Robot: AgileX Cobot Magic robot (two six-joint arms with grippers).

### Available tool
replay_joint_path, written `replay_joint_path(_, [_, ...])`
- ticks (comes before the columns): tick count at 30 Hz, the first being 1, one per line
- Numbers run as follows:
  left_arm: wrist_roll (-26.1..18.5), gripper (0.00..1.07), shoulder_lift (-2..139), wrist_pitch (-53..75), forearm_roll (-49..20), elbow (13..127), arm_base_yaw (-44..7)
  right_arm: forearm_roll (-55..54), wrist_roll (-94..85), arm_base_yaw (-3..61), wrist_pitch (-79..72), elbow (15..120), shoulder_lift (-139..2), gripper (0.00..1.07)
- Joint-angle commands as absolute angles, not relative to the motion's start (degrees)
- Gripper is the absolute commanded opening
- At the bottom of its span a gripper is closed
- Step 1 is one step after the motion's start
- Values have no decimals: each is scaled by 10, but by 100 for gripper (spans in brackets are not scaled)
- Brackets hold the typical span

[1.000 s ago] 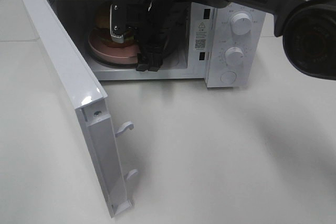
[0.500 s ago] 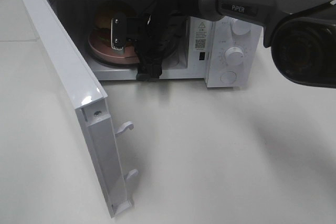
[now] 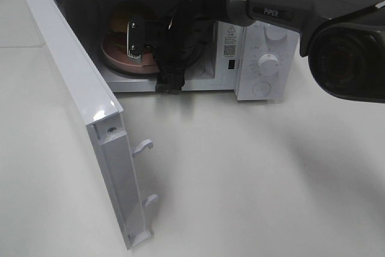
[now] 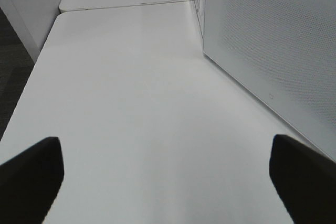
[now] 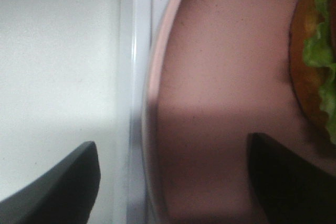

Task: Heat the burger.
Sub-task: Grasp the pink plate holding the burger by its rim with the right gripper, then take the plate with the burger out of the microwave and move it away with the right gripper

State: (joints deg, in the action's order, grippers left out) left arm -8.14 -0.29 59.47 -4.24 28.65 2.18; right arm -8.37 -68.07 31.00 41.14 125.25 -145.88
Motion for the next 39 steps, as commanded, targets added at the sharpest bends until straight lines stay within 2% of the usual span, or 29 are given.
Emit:
replay_joint_path(1, [-80, 101, -13, 593, -42, 285, 23, -94, -677, 309, 427, 1251, -1468, 76])
replay_joint_path(7, [-80, 101, -13, 593, -42, 285, 23, -102, -677, 309, 430, 1251, -1468, 76])
replay_joint_path(12, [-80, 101, -13, 593, -42, 285, 23, -102, -677, 309, 446, 1251, -1468, 70])
replay_joint_path(14, [-80, 101, -13, 593, -42, 285, 23, -102, -677, 309, 464, 1251, -1468, 58])
replay_joint_path(15, [-80, 101, -13, 593, -42, 285, 23, -102, -677, 309, 464, 1251, -1468, 58])
replay_joint_path(16, [-80, 101, -13, 593, -42, 285, 23, -101, -677, 309, 477, 1251, -1468, 46])
replay_joint_path(17, [-80, 101, -13, 593, -42, 285, 23, -101, -677, 309, 477, 1251, -1468, 46])
replay_joint_path(18, [-80, 101, -13, 593, -42, 285, 23, -100, -676, 309, 488, 1251, -1468, 32])
replay_joint_path(19, [-80, 101, -13, 593, -42, 285, 23, -100, -672, 309, 490, 1251, -1468, 24])
replay_joint_path(20, [-80, 101, -13, 593, -42, 285, 23, -100, -672, 309, 490, 1251, -1468, 24])
replay_joint_path(21, [-80, 101, -13, 593, -42, 285, 23, -98, -662, 309, 493, 1251, -1468, 10])
replay_joint_path(22, [-80, 101, -13, 593, -42, 285, 23, -97, -659, 309, 496, 1251, -1468, 4])
replay_joint_path(24, [-80, 101, -13, 593, -42, 285, 23, -97, -658, 309, 504, 1251, -1468, 0])
replay_joint_path(39, [-80, 101, -13, 593, -42, 285, 23, -96, -617, 309, 552, 1251, -1467, 0])
